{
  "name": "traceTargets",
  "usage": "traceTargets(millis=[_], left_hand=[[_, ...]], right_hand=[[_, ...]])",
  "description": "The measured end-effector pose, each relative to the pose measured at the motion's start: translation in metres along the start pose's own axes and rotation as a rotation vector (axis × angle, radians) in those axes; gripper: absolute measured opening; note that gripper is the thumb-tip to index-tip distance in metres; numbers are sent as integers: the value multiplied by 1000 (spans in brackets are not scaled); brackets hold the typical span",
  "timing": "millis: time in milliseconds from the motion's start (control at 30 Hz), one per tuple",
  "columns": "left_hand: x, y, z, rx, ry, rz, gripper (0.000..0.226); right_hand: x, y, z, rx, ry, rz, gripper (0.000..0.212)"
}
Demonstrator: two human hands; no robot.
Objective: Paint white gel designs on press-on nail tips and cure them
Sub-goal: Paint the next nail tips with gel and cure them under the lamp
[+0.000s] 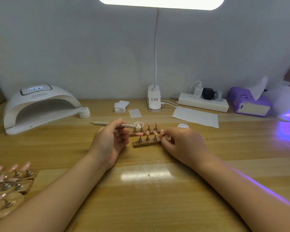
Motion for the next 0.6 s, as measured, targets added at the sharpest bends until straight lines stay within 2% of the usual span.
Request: traceTargets(millis=[200, 300, 500, 600], left_hand=[[-23, -17, -30, -249, 20, 147, 22], [-36, -34, -52, -430, 120, 177, 21], [-58, -75, -75, -801, 373, 133, 13], [-58, -83, -80, -898, 399, 72, 10]], right_hand=[[29, 5, 16, 54, 297, -207, 9], [38, 5, 20, 16, 468, -294, 6], [38, 4, 33, 7, 682, -273, 6], [41, 4, 34, 12, 698, -287, 7]])
Point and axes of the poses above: each hand's wrist, its own y-axis towards the middle knuckle, its own x-axis out of the back of the hand, z = x × y, the point moved 9 cm from there along y, towards the middle knuckle, and after that the axes turned 5 degrees about -z, right-handed, at the moved point
